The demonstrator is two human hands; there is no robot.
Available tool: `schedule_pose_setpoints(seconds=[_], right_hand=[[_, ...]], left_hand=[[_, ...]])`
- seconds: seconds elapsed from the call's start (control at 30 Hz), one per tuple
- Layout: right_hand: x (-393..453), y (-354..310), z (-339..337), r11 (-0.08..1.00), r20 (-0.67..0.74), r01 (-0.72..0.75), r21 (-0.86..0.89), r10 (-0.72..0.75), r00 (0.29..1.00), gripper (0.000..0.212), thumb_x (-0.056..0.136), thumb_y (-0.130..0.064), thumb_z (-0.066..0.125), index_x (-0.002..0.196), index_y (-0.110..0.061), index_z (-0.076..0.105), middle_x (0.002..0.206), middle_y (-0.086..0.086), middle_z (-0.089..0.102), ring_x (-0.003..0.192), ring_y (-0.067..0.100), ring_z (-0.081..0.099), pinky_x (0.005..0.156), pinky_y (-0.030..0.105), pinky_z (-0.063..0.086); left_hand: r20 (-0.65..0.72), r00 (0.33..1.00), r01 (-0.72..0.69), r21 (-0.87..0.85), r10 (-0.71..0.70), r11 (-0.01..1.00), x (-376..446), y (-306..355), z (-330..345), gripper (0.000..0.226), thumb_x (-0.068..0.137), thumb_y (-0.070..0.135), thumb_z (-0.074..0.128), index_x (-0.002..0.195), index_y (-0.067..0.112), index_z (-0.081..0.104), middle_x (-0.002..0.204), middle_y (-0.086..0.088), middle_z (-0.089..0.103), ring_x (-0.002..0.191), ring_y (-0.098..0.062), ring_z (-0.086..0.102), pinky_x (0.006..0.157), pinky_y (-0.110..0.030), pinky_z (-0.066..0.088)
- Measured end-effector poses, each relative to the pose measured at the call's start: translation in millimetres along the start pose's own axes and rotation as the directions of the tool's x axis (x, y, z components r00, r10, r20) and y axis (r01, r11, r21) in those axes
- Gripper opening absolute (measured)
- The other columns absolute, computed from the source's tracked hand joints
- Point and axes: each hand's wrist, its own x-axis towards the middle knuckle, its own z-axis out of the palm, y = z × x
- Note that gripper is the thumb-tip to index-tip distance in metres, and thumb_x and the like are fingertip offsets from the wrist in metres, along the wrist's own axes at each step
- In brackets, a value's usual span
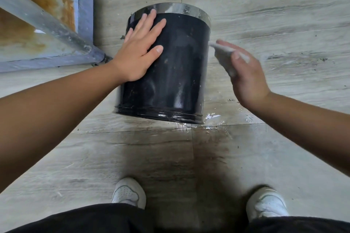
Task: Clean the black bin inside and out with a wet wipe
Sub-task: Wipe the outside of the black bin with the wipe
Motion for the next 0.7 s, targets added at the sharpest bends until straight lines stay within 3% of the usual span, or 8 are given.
schedule_pose_setpoints(seconds=[0.03,0.1,0.2,0.37,0.5,0.6,0.67,0.7], right_hand=[[1.8,5.7,5.8,0.998,0.057,0.038,-0.048,-0.035,0.998,0.038,0.104,-0.023,0.036,0.125,-0.036,0.065,0.145,-0.008,0.050,0.141,0.013,0.041,0.119,0.036,0.030],[-5.2,21.5,24.6,0.966,0.216,0.155,-0.209,-0.109,0.970,0.040,0.105,-0.027,0.037,0.141,-0.016,0.049,0.157,0.009,0.033,0.149,0.021,0.022,0.123,0.034,0.016],[-33.5,32.7,45.2,0.910,0.375,0.304,-0.281,-0.188,0.908,0.048,0.104,-0.029,0.034,0.148,-0.010,0.035,0.160,0.010,0.021,0.153,0.025,0.007,0.124,0.031,0.006],[-77.5,28.5,49.6,0.834,0.618,0.486,-0.260,-0.243,0.748,0.052,0.103,-0.034,0.033,0.146,-0.006,0.036,0.157,0.011,0.026,0.151,0.031,0.011,0.123,0.049,0.013],[-91.0,16.2,39.6,0.864,0.678,0.468,-0.184,-0.234,0.697,0.050,0.100,-0.026,0.036,0.139,0.002,0.047,0.152,0.018,0.038,0.149,0.034,0.022,0.123,0.045,0.018],[-95.9,13.9,22.3,0.923,0.615,0.358,-0.141,-0.202,0.762,0.040,0.100,-0.026,0.042,0.130,-0.006,0.060,0.140,0.011,0.056,0.141,0.023,0.043,0.118,0.036,0.032],[-89.5,8.6,12.2,0.994,0.397,0.098,-0.050,-0.070,0.915,0.035,0.098,-0.025,0.042,0.116,-0.016,0.070,0.123,0.006,0.069,0.119,0.018,0.063,0.101,0.031,0.048],[-81.5,6.8,8.3,0.995,0.227,-0.067,0.076,0.048,0.973,0.032,0.095,-0.025,0.044,0.101,-0.021,0.076,0.105,0.002,0.075,0.099,0.018,0.069,0.083,0.030,0.053]], left_hand=[[0.002,1.000,-0.005,-0.009,0.005,1.000,-0.8,-2.4,-1.0,0.059,0.098,0.045,0.028,0.152,0.031,0.009,0.162,0.003,-0.007,0.147,-0.015,-0.011,0.117,-0.052,-0.002],[0.002,1.000,-0.019,-0.022,0.019,1.000,-1.8,-6.4,-2.5,0.060,0.098,0.045,0.028,0.152,0.030,0.009,0.162,0.001,-0.007,0.147,-0.017,-0.011,0.117,-0.055,0.001],[-0.009,1.000,-0.030,-0.044,0.030,0.999,-3.1,-11.6,-3.1,0.060,0.098,0.044,0.028,0.153,0.029,0.009,0.162,-0.002,-0.006,0.148,-0.020,-0.010,0.116,-0.057,0.003],[-0.016,0.999,-0.036,-0.048,0.036,0.998,-3.9,-17.2,-2.8,0.060,0.098,0.045,0.027,0.153,0.028,0.008,0.162,-0.003,-0.006,0.147,-0.020,-0.010,0.117,-0.057,0.003],[-0.007,0.999,-0.037,-0.040,0.037,0.998,-1.6,-15.3,-2.7,0.062,0.098,0.046,0.028,0.153,0.027,0.008,0.162,-0.004,-0.006,0.147,-0.021,-0.010,0.116,-0.057,0.003],[-0.009,1.000,-0.028,-0.033,0.027,0.999,-2.2,-14.4,-2.8,0.062,0.097,0.044,0.028,0.153,0.026,0.008,0.162,-0.004,-0.006,0.147,-0.021,-0.010,0.117,-0.056,0.003],[0.000,1.000,-0.024,-0.031,0.024,0.999,-2.2,-13.3,-3.3,0.062,0.097,0.045,0.028,0.153,0.026,0.008,0.162,-0.004,-0.006,0.147,-0.020,-0.010,0.117,-0.054,0.002],[0.005,1.000,-0.023,-0.032,0.023,0.999,-2.9,-12.8,-3.2,0.062,0.098,0.046,0.027,0.153,0.025,0.008,0.162,-0.004,-0.006,0.147,-0.021,-0.011,0.118,-0.053,0.001]])
